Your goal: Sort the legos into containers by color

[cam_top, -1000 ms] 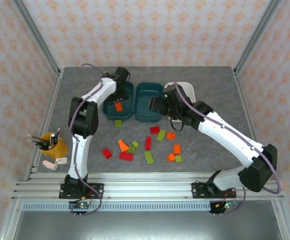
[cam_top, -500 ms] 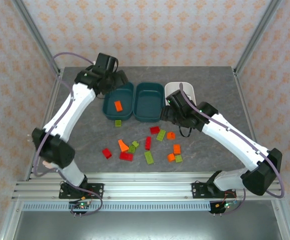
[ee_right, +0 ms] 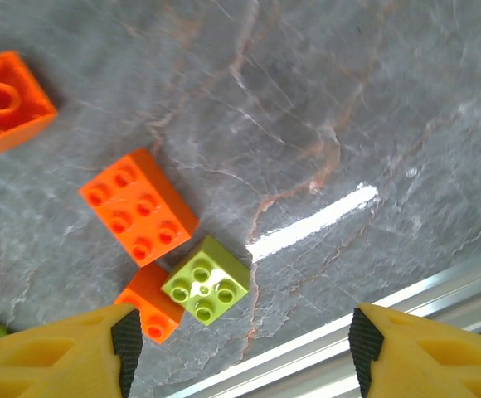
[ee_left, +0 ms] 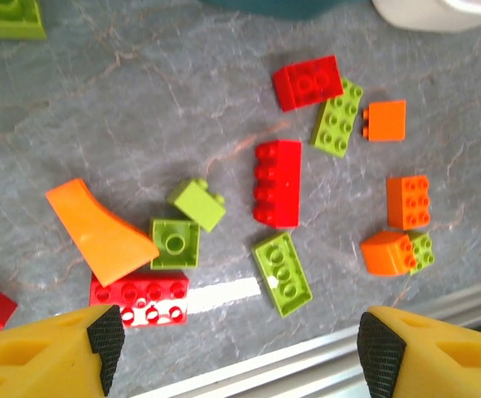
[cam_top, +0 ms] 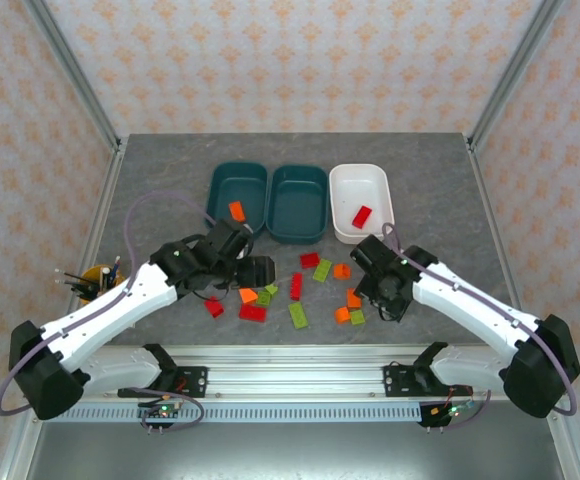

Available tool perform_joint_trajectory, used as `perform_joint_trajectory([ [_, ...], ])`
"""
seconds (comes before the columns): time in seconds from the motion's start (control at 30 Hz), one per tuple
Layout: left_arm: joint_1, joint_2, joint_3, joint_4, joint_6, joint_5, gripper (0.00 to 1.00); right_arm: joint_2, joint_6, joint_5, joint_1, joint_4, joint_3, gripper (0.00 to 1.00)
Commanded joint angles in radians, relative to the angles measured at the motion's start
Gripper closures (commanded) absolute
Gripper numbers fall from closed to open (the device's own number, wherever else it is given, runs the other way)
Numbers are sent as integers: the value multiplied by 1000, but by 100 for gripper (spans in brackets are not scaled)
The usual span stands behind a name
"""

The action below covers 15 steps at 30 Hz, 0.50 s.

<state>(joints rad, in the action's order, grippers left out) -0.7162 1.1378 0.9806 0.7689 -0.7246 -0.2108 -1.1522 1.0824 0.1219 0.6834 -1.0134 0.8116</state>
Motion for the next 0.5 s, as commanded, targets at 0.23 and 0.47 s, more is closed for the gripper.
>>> perform_joint_trajectory([
  [0.23,-8,-15,18,-26,-2,19,23,26,312,92,-1,336,-213,38],
  [0.47,-9,-18,3,-38,-25,25,23,22,340,134,-2,403,-268,40],
])
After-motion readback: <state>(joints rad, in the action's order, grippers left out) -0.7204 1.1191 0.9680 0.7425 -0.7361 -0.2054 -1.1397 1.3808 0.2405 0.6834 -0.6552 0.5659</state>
